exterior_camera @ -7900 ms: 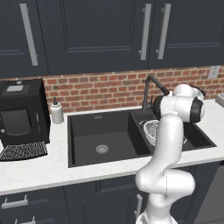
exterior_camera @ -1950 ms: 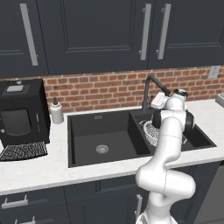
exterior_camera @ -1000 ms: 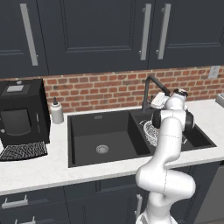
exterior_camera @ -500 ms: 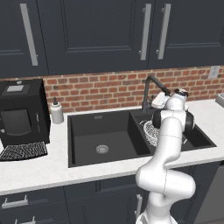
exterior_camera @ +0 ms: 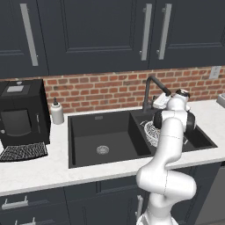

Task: Put the colander in the sink, put the banana in the colander, and turn on the sink faucet and pour water over the colander.

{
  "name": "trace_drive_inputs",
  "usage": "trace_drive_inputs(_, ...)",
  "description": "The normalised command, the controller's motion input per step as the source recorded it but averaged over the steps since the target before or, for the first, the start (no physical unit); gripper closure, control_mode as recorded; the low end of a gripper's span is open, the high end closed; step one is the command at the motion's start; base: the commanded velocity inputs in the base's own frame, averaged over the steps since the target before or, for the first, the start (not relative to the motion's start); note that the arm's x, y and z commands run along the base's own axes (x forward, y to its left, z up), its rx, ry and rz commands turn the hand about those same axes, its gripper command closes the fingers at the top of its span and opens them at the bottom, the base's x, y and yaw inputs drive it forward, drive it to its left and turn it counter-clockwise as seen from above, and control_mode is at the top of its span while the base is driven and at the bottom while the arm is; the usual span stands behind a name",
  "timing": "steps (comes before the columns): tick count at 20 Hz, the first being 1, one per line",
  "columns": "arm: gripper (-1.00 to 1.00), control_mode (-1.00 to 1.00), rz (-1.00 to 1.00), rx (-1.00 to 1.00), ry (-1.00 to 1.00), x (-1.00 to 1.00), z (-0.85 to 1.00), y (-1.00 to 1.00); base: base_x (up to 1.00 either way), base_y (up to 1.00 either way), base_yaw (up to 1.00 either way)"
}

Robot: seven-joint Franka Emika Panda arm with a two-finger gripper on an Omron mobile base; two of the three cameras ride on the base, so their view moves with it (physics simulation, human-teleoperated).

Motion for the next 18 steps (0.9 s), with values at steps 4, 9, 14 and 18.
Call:
trace_drive_inputs(4, 1.0, -1.0, -0.05, 0.0, 0.04, 0.0, 0.0, -0.48, 0.0, 0.0, 0.0)
trace_drive_inputs(9, 1.0, -1.0, -0.05, 0.0, 0.06, 0.0, 0.0, -0.51, 0.0, 0.0, 0.0)
trace_drive_inputs(14, 1.0, -1.0, -0.05, 0.0, 0.07, 0.0, 0.0, -0.48, 0.0, 0.0, 0.0)
trace_drive_inputs(18, 1.0, -1.0, -0.04, 0.0, 0.06, 0.0, -0.01, -0.43, 0.0, 0.0, 0.0)
